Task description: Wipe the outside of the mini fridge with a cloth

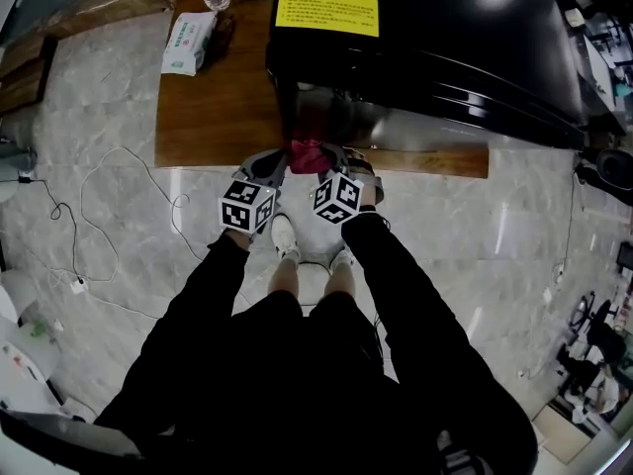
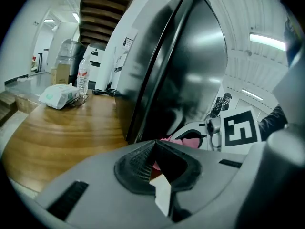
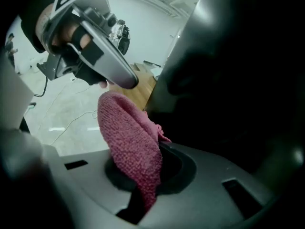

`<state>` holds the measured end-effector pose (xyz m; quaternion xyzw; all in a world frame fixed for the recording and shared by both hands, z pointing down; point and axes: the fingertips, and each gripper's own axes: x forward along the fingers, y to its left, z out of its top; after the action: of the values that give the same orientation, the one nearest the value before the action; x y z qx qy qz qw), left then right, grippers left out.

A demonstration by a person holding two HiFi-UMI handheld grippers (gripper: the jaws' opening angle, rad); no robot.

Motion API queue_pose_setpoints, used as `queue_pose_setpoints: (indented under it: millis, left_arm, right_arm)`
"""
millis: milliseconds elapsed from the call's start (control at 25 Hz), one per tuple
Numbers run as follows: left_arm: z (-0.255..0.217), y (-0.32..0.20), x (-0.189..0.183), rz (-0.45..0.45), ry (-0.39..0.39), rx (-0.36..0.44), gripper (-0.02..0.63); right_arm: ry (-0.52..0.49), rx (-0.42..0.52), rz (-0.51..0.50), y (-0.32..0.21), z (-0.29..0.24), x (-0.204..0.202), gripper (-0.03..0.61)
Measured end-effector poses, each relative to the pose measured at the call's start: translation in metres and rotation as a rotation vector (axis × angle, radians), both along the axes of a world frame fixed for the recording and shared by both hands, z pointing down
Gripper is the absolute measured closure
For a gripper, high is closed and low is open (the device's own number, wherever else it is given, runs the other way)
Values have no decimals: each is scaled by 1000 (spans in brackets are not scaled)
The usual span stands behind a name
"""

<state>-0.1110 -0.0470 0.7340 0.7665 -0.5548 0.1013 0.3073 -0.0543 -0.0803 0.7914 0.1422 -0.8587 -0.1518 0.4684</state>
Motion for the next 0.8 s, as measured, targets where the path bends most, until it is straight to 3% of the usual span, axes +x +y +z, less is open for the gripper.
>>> queue_pose_setpoints:
  millis: [120,320,600,800]
  left_arm:
    - [2,11,3,6,3,-4,607]
    - [-31,34,11,41,3,39,606]
    - [-152,87,65,244,-14,203,607]
    - [-211,107,130,354,19,280,606]
  right_arm:
    - [-23,-70,47,1,7,6,545]
    - [-160,-77,88,26,-57,21,545]
    - [-505,-179,250,88,-217,77,545]
    - [-726,-303,394,113,-280,144,545]
